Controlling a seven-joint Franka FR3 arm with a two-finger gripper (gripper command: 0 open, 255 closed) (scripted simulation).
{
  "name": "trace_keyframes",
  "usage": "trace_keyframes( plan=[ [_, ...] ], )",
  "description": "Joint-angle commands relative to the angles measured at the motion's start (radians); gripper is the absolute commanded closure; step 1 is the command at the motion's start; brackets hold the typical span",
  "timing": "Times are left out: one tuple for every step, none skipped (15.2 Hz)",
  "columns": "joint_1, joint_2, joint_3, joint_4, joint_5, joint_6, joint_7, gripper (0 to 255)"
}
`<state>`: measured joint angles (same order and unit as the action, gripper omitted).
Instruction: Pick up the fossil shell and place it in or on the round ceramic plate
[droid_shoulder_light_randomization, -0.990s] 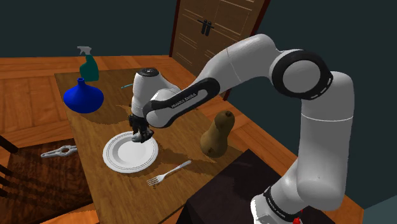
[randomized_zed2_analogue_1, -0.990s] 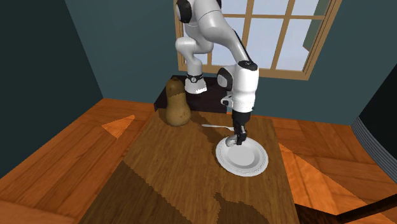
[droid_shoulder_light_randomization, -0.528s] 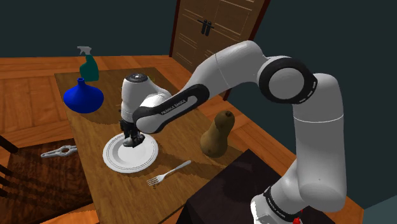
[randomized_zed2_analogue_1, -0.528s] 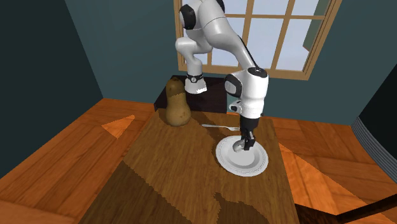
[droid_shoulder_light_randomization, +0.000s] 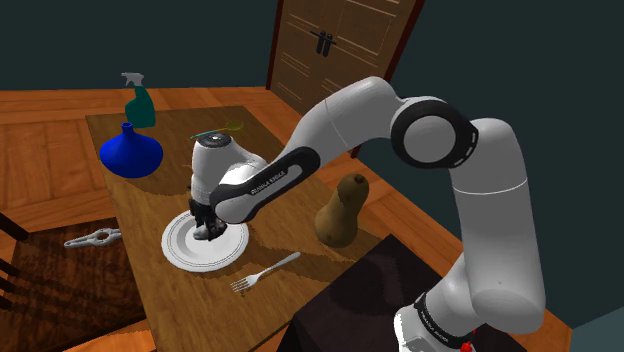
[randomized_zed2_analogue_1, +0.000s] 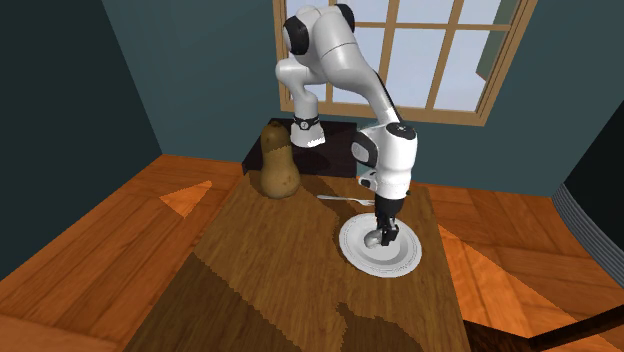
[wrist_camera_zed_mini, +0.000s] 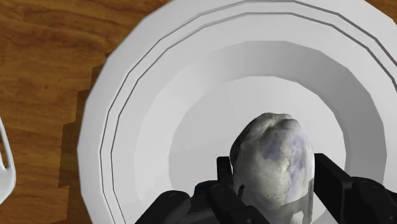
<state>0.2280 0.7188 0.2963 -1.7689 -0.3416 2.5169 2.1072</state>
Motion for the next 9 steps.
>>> trace_keyframes(
  plan=[
    [0.003,0.010,-0.003,0.005,-0.003,0.005,0.002,255],
    [0.003,0.010,-0.003,0.005,-0.003,0.005,0.002,255],
    [0.003,0.010,-0.003,0.005,-0.003,0.005,0.002,255],
    [0.003,0.010,-0.003,0.005,-0.003,0.005,0.002,255],
    [0.003,0.010,-0.003,0.005,-0.003,0.005,0.002,255],
    [0.003,0.010,-0.003,0.005,-0.003,0.005,0.002,255],
    [0.003,0.010,-0.003,0.005,-0.003,0.005,0.002,255],
    [0.002,0.009,-0.003,0.004,-0.003,0.005,0.002,0],
    [0.002,0.008,-0.003,0.002,-0.003,0.006,0.002,0]
  ],
)
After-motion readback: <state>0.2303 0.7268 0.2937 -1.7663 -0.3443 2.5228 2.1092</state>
